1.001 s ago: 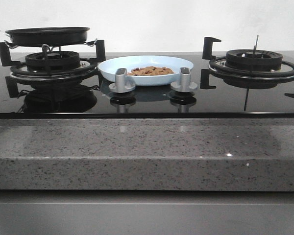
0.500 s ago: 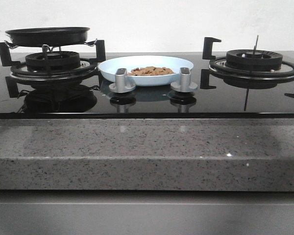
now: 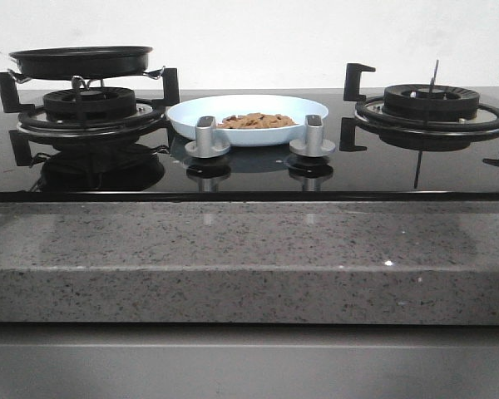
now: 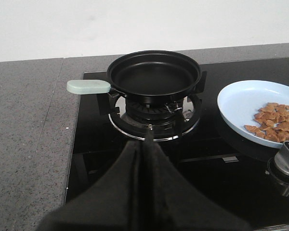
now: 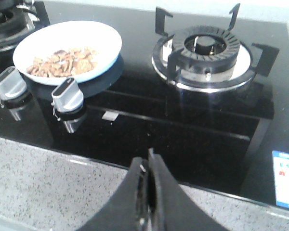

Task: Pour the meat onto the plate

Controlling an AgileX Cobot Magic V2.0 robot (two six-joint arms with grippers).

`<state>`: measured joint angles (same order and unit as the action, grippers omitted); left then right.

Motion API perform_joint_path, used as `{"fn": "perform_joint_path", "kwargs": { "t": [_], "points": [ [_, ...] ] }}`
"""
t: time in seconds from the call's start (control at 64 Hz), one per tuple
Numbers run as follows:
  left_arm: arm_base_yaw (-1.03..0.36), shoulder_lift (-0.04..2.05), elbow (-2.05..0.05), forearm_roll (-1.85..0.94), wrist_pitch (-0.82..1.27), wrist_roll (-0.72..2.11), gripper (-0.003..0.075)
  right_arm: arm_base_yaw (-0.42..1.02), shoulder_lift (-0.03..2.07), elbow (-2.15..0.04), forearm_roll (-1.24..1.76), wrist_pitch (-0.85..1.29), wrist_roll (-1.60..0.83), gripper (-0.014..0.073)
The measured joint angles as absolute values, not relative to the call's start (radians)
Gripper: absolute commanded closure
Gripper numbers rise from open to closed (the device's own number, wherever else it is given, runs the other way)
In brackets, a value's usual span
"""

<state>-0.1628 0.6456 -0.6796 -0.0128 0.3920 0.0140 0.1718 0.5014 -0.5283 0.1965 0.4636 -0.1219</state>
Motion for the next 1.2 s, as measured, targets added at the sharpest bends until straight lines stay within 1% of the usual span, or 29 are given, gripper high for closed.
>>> {"fn": "perform_joint_path", "kwargs": {
  "t": [1.016,1.11,1.204],
  "points": [
    [-0.163,0.646,-0.676,0.000,0.389,0.014,0.0741,0.172,0.497,-0.527,0.196,0.449,-0.122,0.0652],
    [-0.163,0.615,-0.626,0.029,0.335,0.014,0.0741,0.172,0.497,-0.527,0.196,0.449,-0.122,0.0652],
    [-0.163,0.539,-0.525,0.037,0.247,0.014,0.0741,0.172,0.497,-0.527,0.196,0.449,-0.122,0.0652]
  ]
}}
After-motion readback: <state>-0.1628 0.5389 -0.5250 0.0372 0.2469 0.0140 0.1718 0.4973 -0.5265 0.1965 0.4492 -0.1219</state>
